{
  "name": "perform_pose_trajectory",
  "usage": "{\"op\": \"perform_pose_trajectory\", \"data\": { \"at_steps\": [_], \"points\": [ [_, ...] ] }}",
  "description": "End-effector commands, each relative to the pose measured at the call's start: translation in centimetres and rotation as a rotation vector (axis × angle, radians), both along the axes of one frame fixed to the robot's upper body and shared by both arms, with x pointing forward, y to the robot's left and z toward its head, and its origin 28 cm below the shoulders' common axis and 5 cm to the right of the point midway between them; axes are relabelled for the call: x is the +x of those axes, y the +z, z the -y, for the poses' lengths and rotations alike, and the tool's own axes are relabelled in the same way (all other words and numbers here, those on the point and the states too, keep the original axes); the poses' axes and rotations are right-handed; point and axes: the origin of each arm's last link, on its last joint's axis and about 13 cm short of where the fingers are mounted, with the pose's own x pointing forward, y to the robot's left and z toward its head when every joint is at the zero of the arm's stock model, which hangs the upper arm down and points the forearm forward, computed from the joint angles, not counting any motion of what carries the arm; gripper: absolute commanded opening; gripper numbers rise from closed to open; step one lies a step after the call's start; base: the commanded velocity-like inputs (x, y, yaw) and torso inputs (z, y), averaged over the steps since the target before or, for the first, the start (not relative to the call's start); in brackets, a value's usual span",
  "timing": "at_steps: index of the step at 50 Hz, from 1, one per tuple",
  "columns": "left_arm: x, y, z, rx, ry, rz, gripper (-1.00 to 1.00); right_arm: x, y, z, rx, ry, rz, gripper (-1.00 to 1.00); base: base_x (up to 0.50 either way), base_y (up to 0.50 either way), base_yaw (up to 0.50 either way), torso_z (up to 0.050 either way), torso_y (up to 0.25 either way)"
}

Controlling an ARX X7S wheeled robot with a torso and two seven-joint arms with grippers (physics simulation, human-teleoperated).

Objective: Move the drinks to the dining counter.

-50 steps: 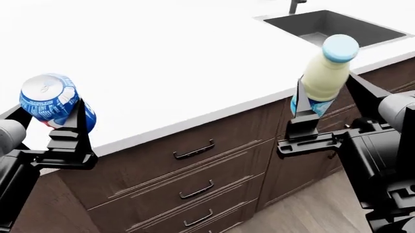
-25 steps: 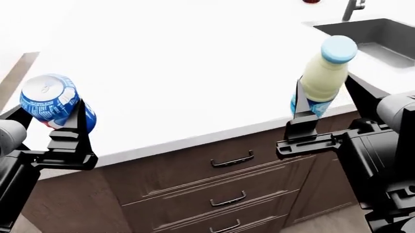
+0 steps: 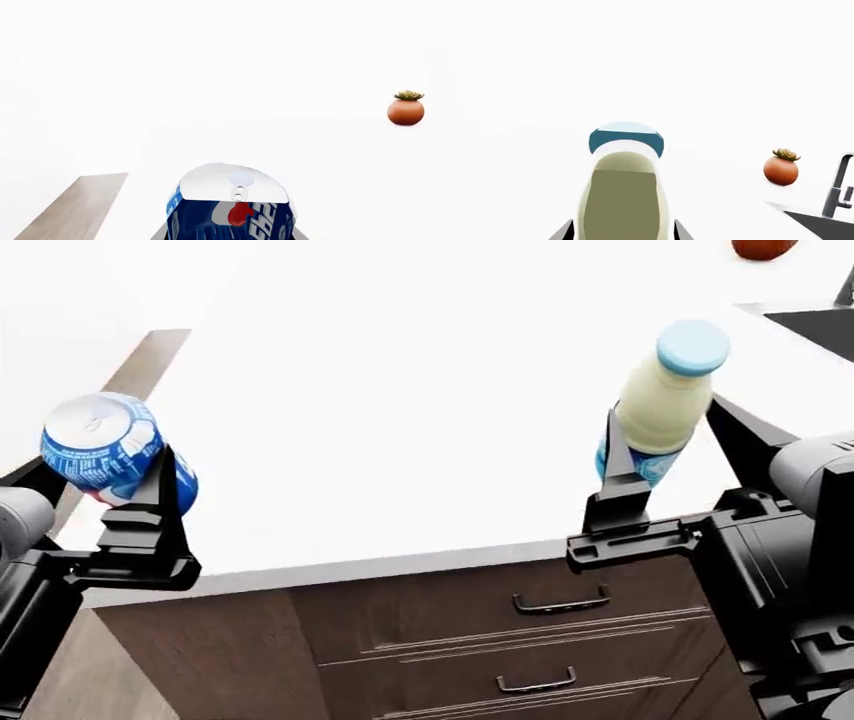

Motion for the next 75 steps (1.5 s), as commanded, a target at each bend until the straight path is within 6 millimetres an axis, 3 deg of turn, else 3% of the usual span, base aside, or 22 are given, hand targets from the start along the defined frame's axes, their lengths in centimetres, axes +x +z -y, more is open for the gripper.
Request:
{"op": "perform_pose_trajectory", "data": {
  "at_steps": [1,29,54,66,75],
  "points": [
    [0.01,0.01,0.01,-0.007,-0.002,0.005,-1.0,0.17,0.25,0.05,-0.009,-0.007,0.029,-1.0,-0.1,0.01,0.5,0.0,0.0],
    [-0.05,-0.02,0.0,-0.007,-0.001,0.004,-1.0,0.26,0.13,0.18,-0.016,-0.034,0.021,-1.0,-0.1,0.0,0.5,0.0,0.001],
    [0.06,-0.01,0.01,-0.008,-0.001,0.003,-1.0,0.05,0.46,-0.08,0.057,-0.003,0.04,-1.0,0.0,0.0,0.0,0.0,0.001],
    [0.06,-0.03,-0.01,-0.009,-0.002,0.002,-1.0,-0.04,0.52,0.02,0.046,-0.014,0.045,-1.0,0.05,0.49,0.0,0.0,0.001],
    [0.59,0.29,0.18,-0.001,-0.013,0.013,-1.0,0.06,0.71,0.02,0.04,-0.017,0.057,-1.0,0.0,0.03,0.0,0.0,0.0]
  ]
}}
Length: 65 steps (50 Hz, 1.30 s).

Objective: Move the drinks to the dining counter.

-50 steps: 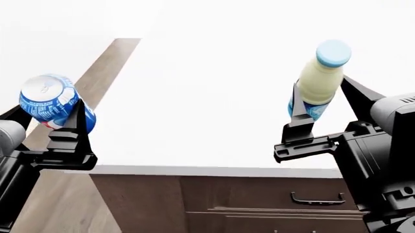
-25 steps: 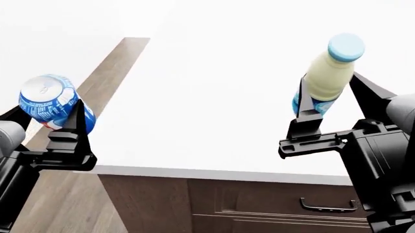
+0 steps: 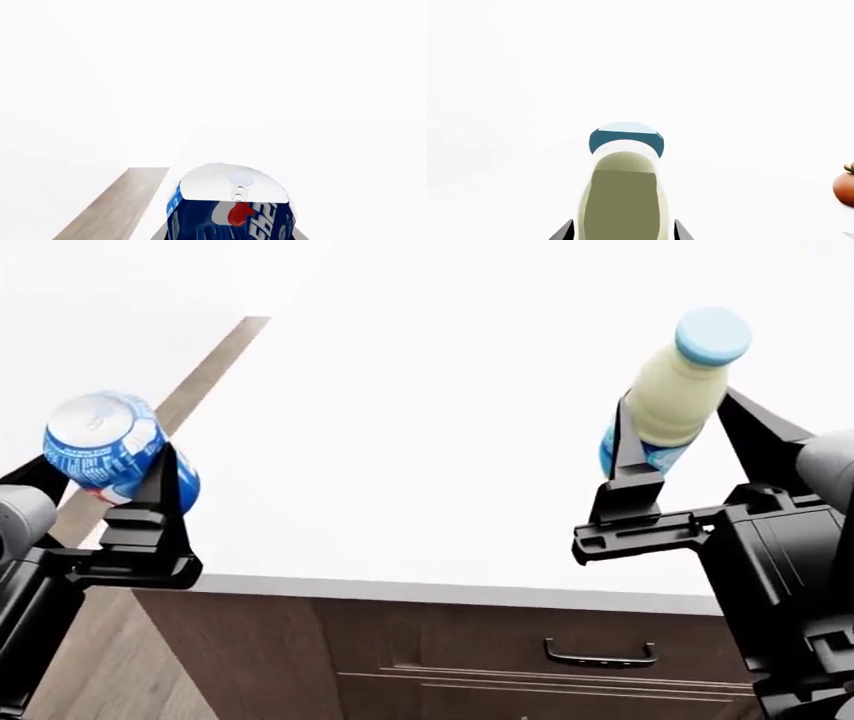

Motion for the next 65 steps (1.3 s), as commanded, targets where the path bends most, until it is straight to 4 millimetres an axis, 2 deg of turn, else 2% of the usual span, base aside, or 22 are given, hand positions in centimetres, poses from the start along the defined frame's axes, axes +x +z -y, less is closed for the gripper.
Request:
{"op": "perform_pose_trajectory", "data": {
  "at_steps": [1,11,23,32,40,57,65],
  "points": [
    [0.6,0.4,0.3,0.004,-0.011,0.016,-1.0,0.2,0.5,0.1,-0.011,-0.015,0.039,-1.0,0.0,0.0,0.0,0.0,0.0],
    [4.0,2.2,1.7,0.039,-0.09,0.023,-1.0,1.5,0.8,0.4,-0.011,-0.036,0.031,-1.0,0.0,0.0,0.0,0.001,0.001],
    [6.8,4.1,3.4,0.065,-0.146,0.016,-1.0,3.7,1.4,0.8,-0.015,-0.056,0.02,-1.0,0.0,0.0,0.0,0.0,0.001],
    [8.5,4.4,3.9,0.055,-0.175,0.005,-1.0,5.1,2.1,0.7,-0.029,-0.057,0.015,-1.0,0.0,0.0,0.0,0.0,0.0],
    [9.5,4.2,4.1,0.043,-0.195,-0.017,-1.0,6.1,2.6,0.4,-0.046,-0.043,0.018,-1.0,0.0,0.0,0.0,0.001,0.001],
    [12.7,1.4,4.5,0.019,-0.21,-0.112,-1.0,7.1,1.9,0.5,-0.051,-0.045,-0.016,-1.0,0.0,0.0,0.0,0.0,0.001],
    [12.8,1.4,4.7,0.03,-0.215,-0.136,-1.0,7.0,1.8,0.6,-0.05,-0.049,-0.019,-1.0,0.0,0.0,0.0,0.0,0.001]
  ]
}}
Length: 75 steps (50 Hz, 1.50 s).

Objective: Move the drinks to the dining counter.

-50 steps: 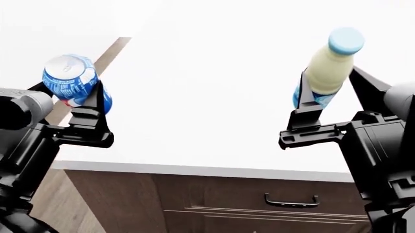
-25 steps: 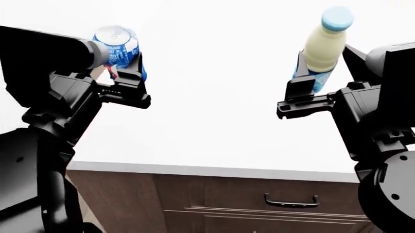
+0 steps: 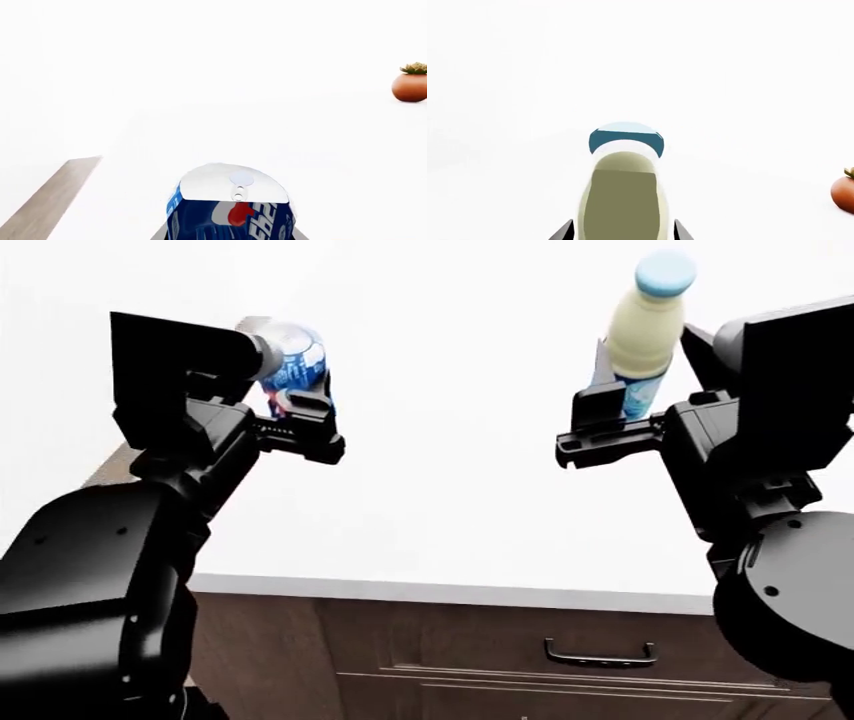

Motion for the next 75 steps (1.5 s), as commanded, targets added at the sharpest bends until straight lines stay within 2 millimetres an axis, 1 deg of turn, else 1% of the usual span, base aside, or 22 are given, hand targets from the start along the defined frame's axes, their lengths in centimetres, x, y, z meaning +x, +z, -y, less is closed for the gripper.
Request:
{"op": "perform_pose_trajectory", "data": {
  "at_steps": [1,11,20,33,68,69,75],
  "points": [
    [0.7,-0.4,0.3,-0.005,-0.01,-0.032,-1.0,0.2,0.1,0.3,-0.009,-0.019,0.018,-1.0,0.0,0.0,0.0,0.0,0.0],
    [0.6,-0.3,0.1,-0.008,-0.005,-0.038,-1.0,0.2,0.1,0.2,-0.007,-0.017,0.023,-1.0,0.0,0.0,0.0,0.001,0.001],
    [0.9,-1.2,0.2,-0.016,-0.009,-0.06,-1.0,0.2,0.1,0.2,-0.009,-0.015,0.022,-1.0,0.0,0.0,0.0,0.0,0.0],
    [0.9,-2.4,0.2,-0.022,-0.016,-0.08,-1.0,0.2,0.0,0.2,-0.01,-0.013,0.019,-1.0,0.0,0.0,0.0,0.001,0.001],
    [0.9,-2.8,0.3,-0.02,-0.021,-0.093,-1.0,0.0,0.1,0.3,-0.007,-0.014,0.028,-1.0,0.0,0.0,0.0,0.0,0.001],
    [0.9,-2.8,0.3,-0.02,-0.017,-0.094,1.0,0.0,0.1,0.3,-0.008,-0.015,0.029,-1.0,0.0,0.0,0.0,0.0,0.0],
    [0.9,-2.9,0.3,-0.017,-0.019,-0.093,1.0,0.0,0.1,0.3,-0.006,-0.014,0.029,-1.0,0.0,0.0,0.0,0.0,0.002]
  ]
}}
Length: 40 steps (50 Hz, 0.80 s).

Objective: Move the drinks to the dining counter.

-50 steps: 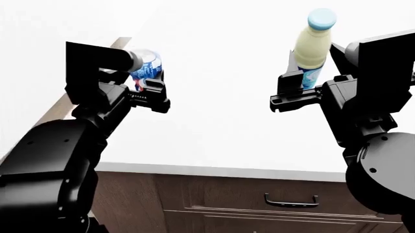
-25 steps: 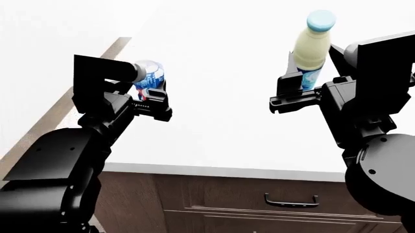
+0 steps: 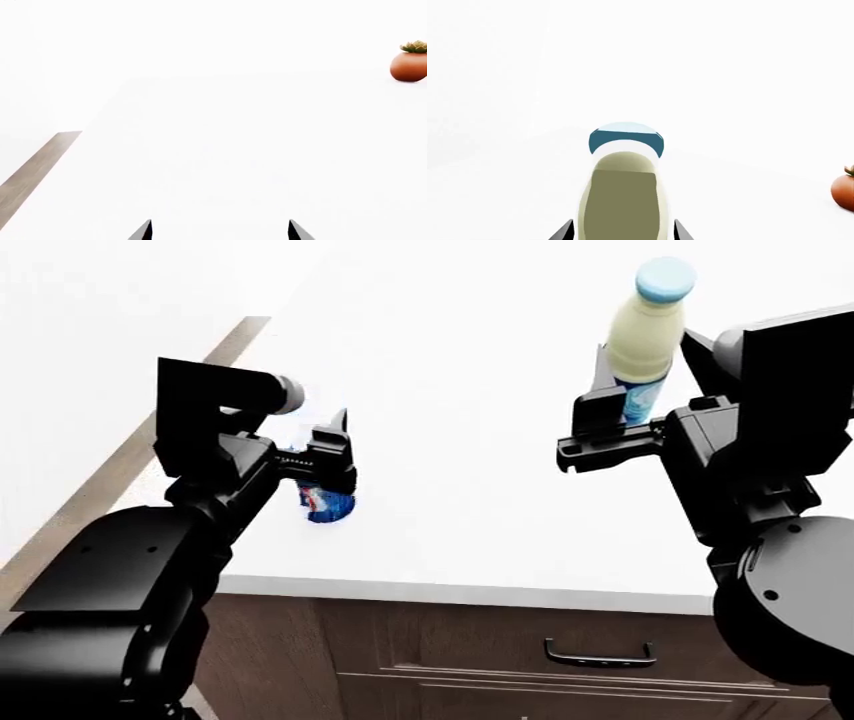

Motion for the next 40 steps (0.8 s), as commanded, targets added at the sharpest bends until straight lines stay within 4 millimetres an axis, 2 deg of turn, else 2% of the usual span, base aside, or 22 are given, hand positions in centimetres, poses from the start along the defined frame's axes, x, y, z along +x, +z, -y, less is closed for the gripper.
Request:
{"op": "perform_pose_trajectory", "data": {
  "at_steps": [1,24,33,40],
  "points": [
    [-0.1,0.0,0.1,-0.002,-0.004,0.004,1.0,0.0,0.4,0.2,-0.008,-0.014,0.032,-1.0,0.0,0.0,0.0,0.0,0.0],
    [-0.4,0.0,0.0,0.002,-0.001,0.009,1.0,-0.1,0.0,0.2,0.001,-0.012,0.028,-1.0,0.0,0.0,0.0,0.0,0.0],
    [-1.7,1.4,-0.1,-0.014,0.0,0.062,1.0,0.5,-1.0,0.0,0.009,-0.008,-0.007,-1.0,0.0,0.0,0.0,0.001,0.0],
    [-1.9,1.3,-0.3,-0.009,0.005,0.062,1.0,1.0,-1.8,0.1,0.024,-0.01,-0.026,-1.0,0.0,0.0,0.0,0.0,0.001]
  ]
}}
